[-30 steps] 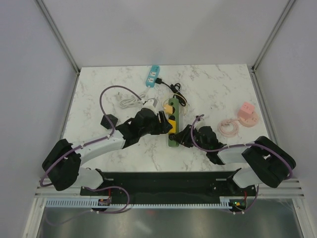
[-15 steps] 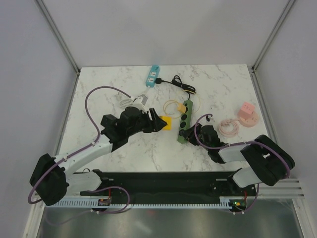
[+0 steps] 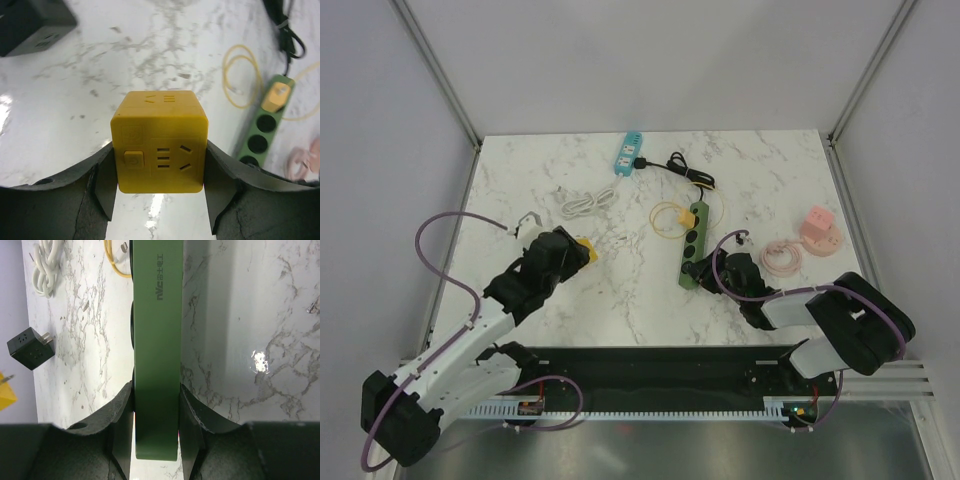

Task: Pull the plug off the socket

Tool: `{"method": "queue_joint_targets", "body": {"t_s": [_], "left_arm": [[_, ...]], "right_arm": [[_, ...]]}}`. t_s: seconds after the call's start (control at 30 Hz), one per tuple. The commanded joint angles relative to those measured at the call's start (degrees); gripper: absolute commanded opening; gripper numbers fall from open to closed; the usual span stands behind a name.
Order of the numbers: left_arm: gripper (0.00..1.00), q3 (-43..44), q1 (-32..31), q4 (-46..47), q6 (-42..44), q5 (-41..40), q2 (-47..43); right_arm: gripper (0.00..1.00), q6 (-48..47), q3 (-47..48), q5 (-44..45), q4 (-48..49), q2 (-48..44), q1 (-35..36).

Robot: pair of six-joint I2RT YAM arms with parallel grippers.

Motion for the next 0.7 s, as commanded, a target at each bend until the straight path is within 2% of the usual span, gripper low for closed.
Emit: {"method": "queue_joint_targets", "body": {"t_s": [0.0, 0.2, 0.4, 0.67], "left_arm": [[0.02, -2.5, 1.9, -4.5, -13.0, -7.7, -1.0], [0.04, -4.3, 4.1, -4.5, -20.4, -10.1, 1.1], [0.05, -4.6, 8.5, -2.7, -25.8, -5.7, 5.4], [0.04, -7.6, 13.6, 10.1, -21.7, 0.8, 9.6]], "right_arm": [[0.0, -2.9, -1.0, 1.6, 0.0, -0.3, -0.1], [0.0, -3.0, -1.0, 1.6, 0.1, -0.4, -0.1], [0.0, -3.1, -1.0, 1.3, 0.3, -0.2, -0.1], [0.0, -3.3, -1.1, 1.2, 0.6, 0.0, -0.1]]}}
